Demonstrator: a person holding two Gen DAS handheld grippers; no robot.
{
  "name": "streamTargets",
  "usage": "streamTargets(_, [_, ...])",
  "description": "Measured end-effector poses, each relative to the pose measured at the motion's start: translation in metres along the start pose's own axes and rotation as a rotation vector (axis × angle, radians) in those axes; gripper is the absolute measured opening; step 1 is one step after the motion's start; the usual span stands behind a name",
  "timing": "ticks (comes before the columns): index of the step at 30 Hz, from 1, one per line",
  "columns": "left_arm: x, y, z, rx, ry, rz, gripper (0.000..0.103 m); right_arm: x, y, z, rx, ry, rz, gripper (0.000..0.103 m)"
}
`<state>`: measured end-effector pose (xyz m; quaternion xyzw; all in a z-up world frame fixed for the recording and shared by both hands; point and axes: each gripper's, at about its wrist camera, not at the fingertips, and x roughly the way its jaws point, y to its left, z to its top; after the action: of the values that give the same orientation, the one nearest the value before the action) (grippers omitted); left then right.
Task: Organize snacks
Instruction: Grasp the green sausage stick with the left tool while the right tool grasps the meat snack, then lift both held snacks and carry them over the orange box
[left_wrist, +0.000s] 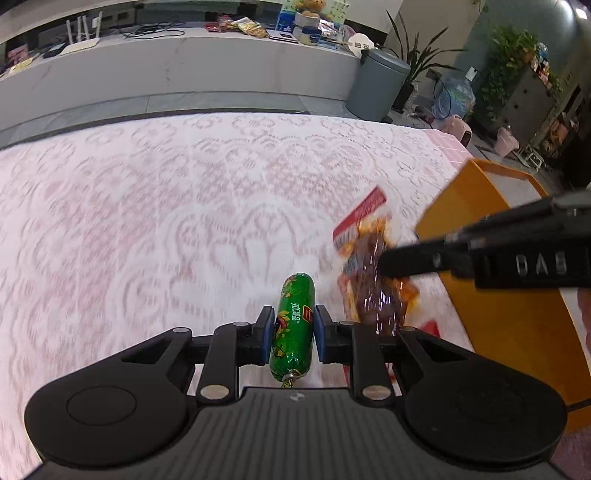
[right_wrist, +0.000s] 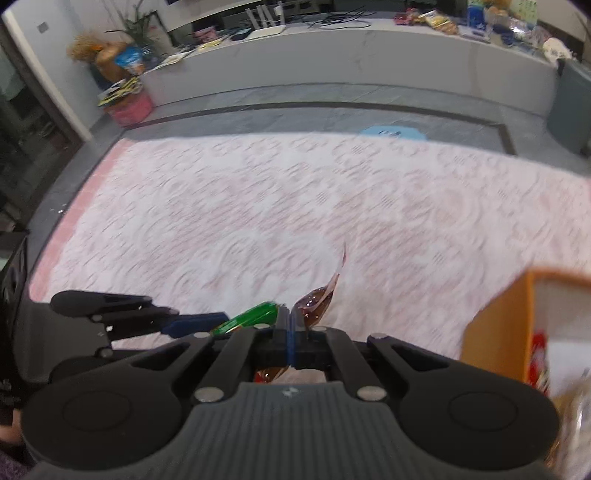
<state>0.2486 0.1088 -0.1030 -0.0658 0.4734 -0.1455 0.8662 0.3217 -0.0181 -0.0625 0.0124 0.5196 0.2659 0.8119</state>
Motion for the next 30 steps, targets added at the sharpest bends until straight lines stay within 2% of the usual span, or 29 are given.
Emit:
streamTargets(4, [-0.018,-0.002,-0.030,-0.017,-0.013,0.020,0.024,-0.008,0.019,-0.036,-0.042,0.027,0.053,0.000])
streamTargets(9, [-0.028,-0.001,-0.055,-0.060,-0.015,0.020,0.024,-0.017,0.034,-0.069,-0.087,0.025,0.037,0.000])
streamTargets(14, [-0.030,-0.004,-0.075,-0.093,-0.024,-0.009,0.024,-0.021,0.035,-0.089,-0.089,0.006,-0.032,0.000])
streamTargets(22, [-0.027,-0.012,-0.086,-0.068,-0.013,0.008,0.024,-0.019,0.026,-0.115,-0.005,-0.009,-0.142,0.000])
streamTargets(25, [-0.024,-0.011,-0.089,-0.073,-0.001,0.008,0.024,-0.015,0.021,-0.120,0.035,0.009,-0.170,0.006])
streamTargets(30, [-0.023,-0.011,-0.093,-0.081,0.007,0.002,0.025,-0.004,0.010,-0.128,0.144,0.014,-0.159,0.030])
